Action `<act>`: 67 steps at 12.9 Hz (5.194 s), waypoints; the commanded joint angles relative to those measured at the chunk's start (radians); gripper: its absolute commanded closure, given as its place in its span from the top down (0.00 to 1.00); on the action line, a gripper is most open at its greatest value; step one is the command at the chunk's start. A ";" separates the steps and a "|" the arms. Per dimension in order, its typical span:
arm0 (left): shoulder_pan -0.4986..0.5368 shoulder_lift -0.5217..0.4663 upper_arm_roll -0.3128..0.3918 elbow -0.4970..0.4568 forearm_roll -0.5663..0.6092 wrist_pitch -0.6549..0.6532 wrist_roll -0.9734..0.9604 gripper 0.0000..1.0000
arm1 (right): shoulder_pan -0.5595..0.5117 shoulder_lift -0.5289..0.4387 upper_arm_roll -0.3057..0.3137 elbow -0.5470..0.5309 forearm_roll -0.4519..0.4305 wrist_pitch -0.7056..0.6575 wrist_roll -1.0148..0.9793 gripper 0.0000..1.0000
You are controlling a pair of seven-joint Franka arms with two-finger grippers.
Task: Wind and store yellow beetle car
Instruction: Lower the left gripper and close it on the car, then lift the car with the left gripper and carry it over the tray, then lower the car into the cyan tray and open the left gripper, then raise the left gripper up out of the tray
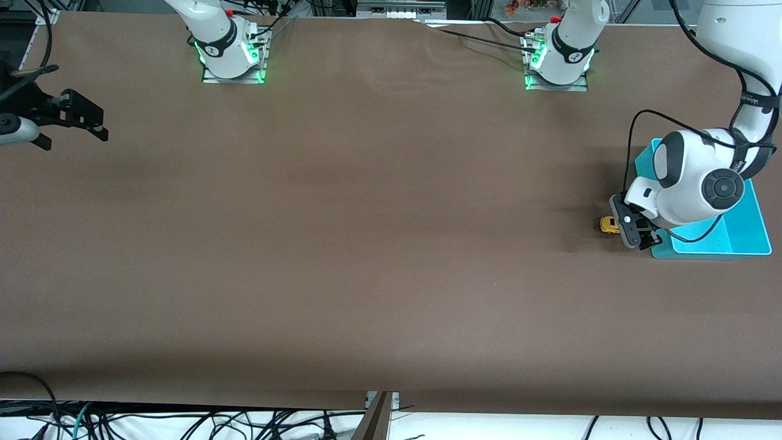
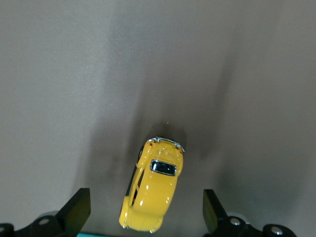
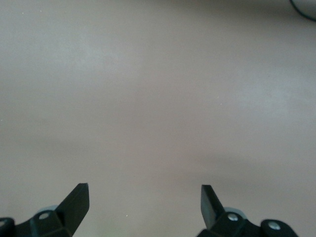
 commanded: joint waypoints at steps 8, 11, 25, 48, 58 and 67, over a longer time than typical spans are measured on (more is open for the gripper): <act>0.052 0.061 -0.007 -0.012 0.021 0.052 0.076 0.99 | 0.013 0.070 -0.002 0.052 -0.004 -0.020 0.034 1.00; 0.060 0.066 -0.008 -0.016 0.020 0.054 0.140 0.60 | 0.014 0.068 0.001 0.078 0.018 -0.020 0.016 1.00; 0.021 0.006 -0.101 0.361 0.015 -0.542 0.134 0.19 | 0.010 0.067 -0.006 0.085 0.013 -0.022 0.014 1.00; 0.411 0.036 -0.044 0.096 0.161 -0.081 0.561 0.66 | 0.005 0.067 -0.008 0.085 0.020 -0.023 0.017 1.00; 0.391 -0.033 -0.149 0.304 0.104 -0.289 0.485 1.00 | 0.005 0.067 -0.008 0.085 0.021 -0.023 0.019 1.00; 0.166 -0.033 -0.245 0.551 0.090 -0.749 -0.057 1.00 | 0.005 0.067 -0.008 0.085 0.023 -0.023 0.019 1.00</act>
